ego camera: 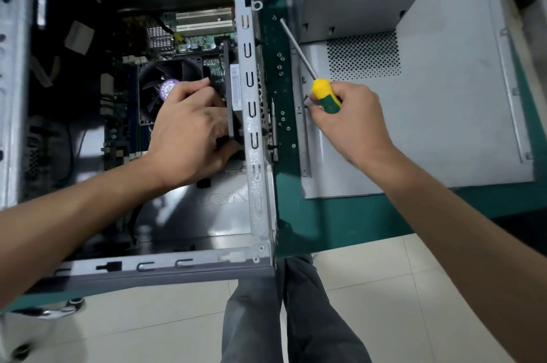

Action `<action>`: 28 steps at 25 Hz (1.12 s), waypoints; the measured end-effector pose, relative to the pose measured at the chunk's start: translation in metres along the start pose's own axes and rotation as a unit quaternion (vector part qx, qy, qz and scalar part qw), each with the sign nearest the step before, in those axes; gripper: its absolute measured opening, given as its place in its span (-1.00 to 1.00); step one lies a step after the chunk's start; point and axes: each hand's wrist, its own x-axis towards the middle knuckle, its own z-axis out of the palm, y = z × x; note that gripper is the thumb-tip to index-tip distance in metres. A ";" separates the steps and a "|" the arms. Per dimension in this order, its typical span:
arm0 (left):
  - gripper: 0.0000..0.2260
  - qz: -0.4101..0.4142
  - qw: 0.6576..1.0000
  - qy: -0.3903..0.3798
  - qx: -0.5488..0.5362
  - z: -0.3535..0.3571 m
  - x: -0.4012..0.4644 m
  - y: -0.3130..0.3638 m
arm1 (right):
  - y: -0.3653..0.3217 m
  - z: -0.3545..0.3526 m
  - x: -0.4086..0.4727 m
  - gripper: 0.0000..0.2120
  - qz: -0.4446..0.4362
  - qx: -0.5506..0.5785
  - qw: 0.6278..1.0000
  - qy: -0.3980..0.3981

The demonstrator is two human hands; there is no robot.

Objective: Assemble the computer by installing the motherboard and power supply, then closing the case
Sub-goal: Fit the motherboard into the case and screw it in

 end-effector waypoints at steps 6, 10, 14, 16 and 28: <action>-0.78 0.007 1.000 -0.004 0.012 -0.002 0.002 -0.001 | -0.002 0.003 0.005 -0.79 -0.026 -0.066 0.997 -0.017; -0.78 0.000 1.000 -0.006 0.018 0.000 0.000 -0.002 | -0.004 0.004 0.005 -0.80 -0.046 -0.087 0.995 -0.013; -0.77 -0.005 1.000 -0.015 0.024 0.001 -0.002 -0.004 | -0.005 0.006 0.005 -0.81 -0.056 -0.133 0.989 -0.022; -0.77 -0.010 0.999 -0.023 0.029 0.002 -0.002 -0.005 | -0.004 0.005 0.006 -0.83 -0.065 -0.138 0.988 -0.029; -0.76 -0.005 0.999 -0.028 0.027 0.003 -0.002 -0.005 | 0.002 -0.005 0.000 -0.85 -0.066 -0.074 0.994 -0.039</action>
